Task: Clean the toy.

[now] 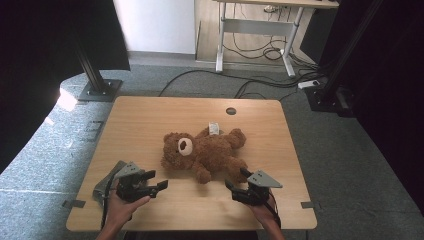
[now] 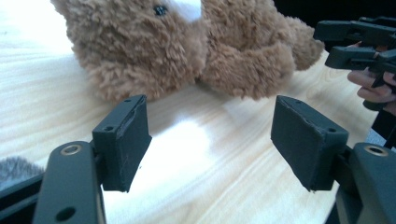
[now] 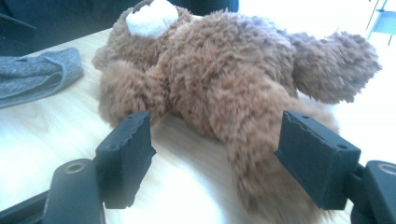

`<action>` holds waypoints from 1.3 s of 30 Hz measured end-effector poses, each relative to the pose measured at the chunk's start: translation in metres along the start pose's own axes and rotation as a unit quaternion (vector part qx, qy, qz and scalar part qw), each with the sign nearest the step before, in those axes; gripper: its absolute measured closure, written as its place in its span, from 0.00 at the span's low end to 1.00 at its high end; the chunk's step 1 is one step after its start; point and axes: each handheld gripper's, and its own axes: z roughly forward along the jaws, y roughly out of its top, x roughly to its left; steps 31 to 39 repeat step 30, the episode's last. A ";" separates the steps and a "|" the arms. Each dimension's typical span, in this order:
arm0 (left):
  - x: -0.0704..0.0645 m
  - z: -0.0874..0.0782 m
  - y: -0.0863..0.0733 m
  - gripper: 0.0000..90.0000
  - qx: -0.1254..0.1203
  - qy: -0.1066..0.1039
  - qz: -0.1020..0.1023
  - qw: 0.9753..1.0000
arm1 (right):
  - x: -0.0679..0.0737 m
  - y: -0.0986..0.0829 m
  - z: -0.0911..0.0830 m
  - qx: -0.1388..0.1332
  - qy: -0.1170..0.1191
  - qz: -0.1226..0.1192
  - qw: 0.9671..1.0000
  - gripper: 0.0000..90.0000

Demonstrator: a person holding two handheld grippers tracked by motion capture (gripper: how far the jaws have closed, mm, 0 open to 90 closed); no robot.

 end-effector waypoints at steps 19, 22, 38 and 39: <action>-0.010 -0.009 -0.034 0.34 0.008 0.004 0.021 1.000 | -0.020 -0.020 -0.027 0.003 -0.023 0.028 0.999 0.30; -0.010 -0.010 -0.035 0.34 0.005 0.004 0.020 1.000 | -0.019 -0.019 -0.027 0.001 -0.025 0.025 0.999 0.30; -0.005 -0.008 -0.035 0.34 0.003 0.007 0.017 1.000 | -0.020 -0.019 -0.027 -0.004 -0.025 0.025 0.999 0.30; -0.005 -0.008 -0.035 0.34 0.003 0.007 0.017 1.000 | -0.020 -0.019 -0.027 -0.004 -0.025 0.025 0.999 0.30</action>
